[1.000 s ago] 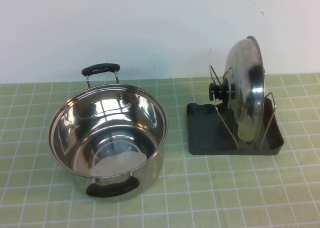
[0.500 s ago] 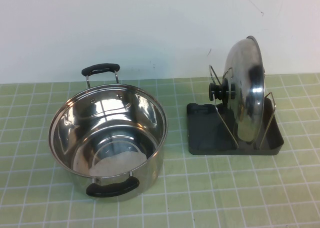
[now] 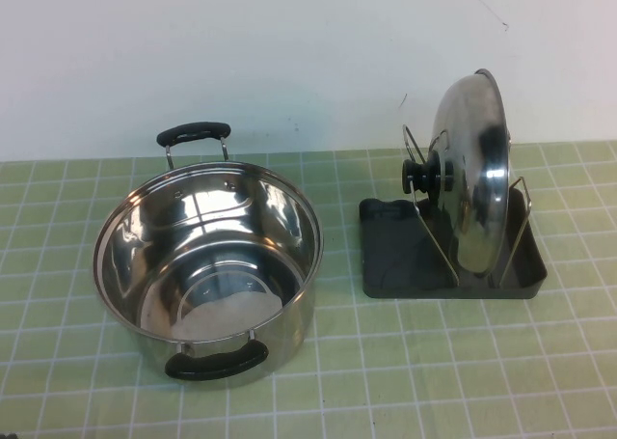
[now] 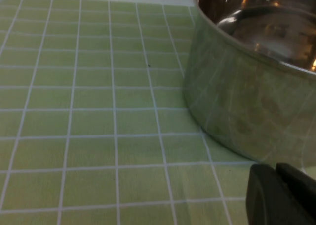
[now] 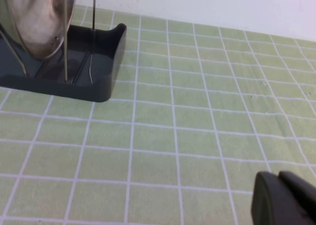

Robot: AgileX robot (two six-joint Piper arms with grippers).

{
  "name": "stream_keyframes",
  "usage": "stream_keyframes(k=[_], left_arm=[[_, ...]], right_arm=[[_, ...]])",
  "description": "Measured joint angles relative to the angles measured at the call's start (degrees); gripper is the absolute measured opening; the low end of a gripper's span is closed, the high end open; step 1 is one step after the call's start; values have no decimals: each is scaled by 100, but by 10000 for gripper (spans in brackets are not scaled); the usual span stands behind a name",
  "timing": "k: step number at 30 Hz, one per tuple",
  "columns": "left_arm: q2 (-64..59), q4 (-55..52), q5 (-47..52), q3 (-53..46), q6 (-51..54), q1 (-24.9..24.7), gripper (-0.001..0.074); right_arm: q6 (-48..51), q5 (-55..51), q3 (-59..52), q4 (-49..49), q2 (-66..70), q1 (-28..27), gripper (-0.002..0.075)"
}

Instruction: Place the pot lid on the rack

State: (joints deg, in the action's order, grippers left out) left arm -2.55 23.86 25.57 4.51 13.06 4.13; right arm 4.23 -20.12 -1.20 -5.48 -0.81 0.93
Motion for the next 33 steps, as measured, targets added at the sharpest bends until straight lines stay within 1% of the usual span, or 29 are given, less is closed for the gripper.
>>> stream_keyframes(k=[3, 9, 11, 13, 16, 21, 24, 26, 30, 33], left_arm=[[93, -123, 129, -54, -188, 0, -1], [285, -35, 171, -117, -135, 0, -1], [285, -143, 149, -247, -348, 0, -1], [285, -372, -11, -416, -788, 0, -1], [297, -838, -521, -493, -1438, 0, -1], [320, -1808, -1101, -566, -1994, -35, -1], [328, -2177, -1208, -566, -1899, -230, -1], [328, -2256, -1060, -566, -1593, -427, -1], [328, -2099, -807, -556, -767, -745, -1], [328, -1945, -793, -556, -402, -816, -1]], right_arm=[[0, -10, 0, 0, 0, 0, -1], [0, -10, 0, 0, 0, 0, -1], [0, -10, 0, 0, 0, 0, -1], [0, -10, 0, 0, 0, 0, -1], [0, -10, 0, 0, 0, 0, -1], [0, -10, 0, 0, 0, 0, -1], [0, -10, 0, 0, 0, 0, -1], [0, -10, 0, 0, 0, 0, -1], [0, -10, 0, 0, 0, 0, -1], [0, -10, 0, 0, 0, 0, -1]])
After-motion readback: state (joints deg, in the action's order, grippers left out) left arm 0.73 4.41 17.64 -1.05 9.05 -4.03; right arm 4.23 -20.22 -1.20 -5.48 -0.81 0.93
